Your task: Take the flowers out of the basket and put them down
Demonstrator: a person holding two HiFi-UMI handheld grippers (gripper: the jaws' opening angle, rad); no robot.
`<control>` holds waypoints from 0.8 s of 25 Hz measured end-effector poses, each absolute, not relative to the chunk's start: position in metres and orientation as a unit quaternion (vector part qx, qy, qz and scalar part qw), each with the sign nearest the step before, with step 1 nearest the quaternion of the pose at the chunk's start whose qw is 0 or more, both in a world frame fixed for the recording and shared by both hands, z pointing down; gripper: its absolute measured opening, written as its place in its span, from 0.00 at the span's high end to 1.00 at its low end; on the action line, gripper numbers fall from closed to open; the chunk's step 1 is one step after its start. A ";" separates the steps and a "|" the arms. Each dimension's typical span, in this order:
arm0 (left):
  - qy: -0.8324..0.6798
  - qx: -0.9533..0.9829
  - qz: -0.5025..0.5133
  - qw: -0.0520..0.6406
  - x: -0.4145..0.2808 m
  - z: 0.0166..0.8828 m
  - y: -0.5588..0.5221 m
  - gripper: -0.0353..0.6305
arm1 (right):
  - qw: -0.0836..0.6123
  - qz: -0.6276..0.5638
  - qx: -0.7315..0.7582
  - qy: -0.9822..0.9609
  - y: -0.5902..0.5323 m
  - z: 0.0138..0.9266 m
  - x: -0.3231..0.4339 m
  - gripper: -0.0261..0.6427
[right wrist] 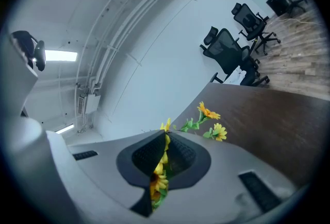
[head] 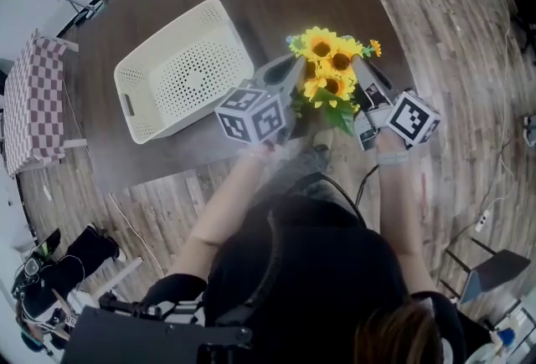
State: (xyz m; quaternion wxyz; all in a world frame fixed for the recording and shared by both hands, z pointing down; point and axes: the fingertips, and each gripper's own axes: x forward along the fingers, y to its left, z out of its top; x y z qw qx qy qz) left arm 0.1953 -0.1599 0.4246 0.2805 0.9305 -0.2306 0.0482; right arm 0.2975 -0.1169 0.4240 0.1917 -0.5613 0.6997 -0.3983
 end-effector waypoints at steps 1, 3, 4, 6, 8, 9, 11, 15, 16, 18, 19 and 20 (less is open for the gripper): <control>-0.231 0.930 0.049 0.282 0.195 0.426 -0.159 0.94 | 0.193 -0.400 -0.560 0.699 -0.117 0.425 0.297 0.95; -0.232 0.929 0.051 0.283 0.193 0.429 -0.158 0.94 | 0.191 -0.403 -0.558 0.700 -0.117 0.428 0.296 0.95; -0.233 0.928 0.052 0.284 0.192 0.431 -0.158 0.94 | 0.190 -0.405 -0.557 0.700 -0.117 0.430 0.295 0.96; -0.236 0.927 0.055 0.286 0.192 0.435 -0.160 0.94 | 0.189 -0.409 -0.556 0.699 -0.119 0.435 0.295 0.95; -0.238 0.925 0.057 0.289 0.193 0.438 -0.162 0.94 | 0.185 -0.413 -0.556 0.697 -0.121 0.439 0.297 0.95; -0.239 0.925 0.059 0.291 0.194 0.440 -0.163 0.94 | 0.182 -0.415 -0.557 0.696 -0.122 0.441 0.298 0.96; -0.241 0.923 0.060 0.294 0.195 0.442 -0.163 0.94 | 0.180 -0.416 -0.556 0.697 -0.122 0.442 0.299 0.96; -0.242 0.921 0.063 0.298 0.195 0.444 -0.161 0.94 | 0.180 -0.420 -0.552 0.697 -0.122 0.443 0.299 0.96; -0.243 0.921 0.063 0.300 0.196 0.446 -0.162 0.94 | 0.179 -0.422 -0.552 0.696 -0.122 0.445 0.300 0.95; -0.244 0.920 0.063 0.302 0.196 0.447 -0.163 0.94 | 0.181 -0.425 -0.551 0.695 -0.123 0.446 0.301 0.96; -0.244 0.919 0.063 0.302 0.196 0.448 -0.163 0.94 | 0.182 -0.426 -0.550 0.695 -0.123 0.447 0.301 0.95; -0.244 0.919 0.063 0.302 0.196 0.448 -0.163 0.94 | 0.183 -0.426 -0.549 0.696 -0.124 0.447 0.301 0.96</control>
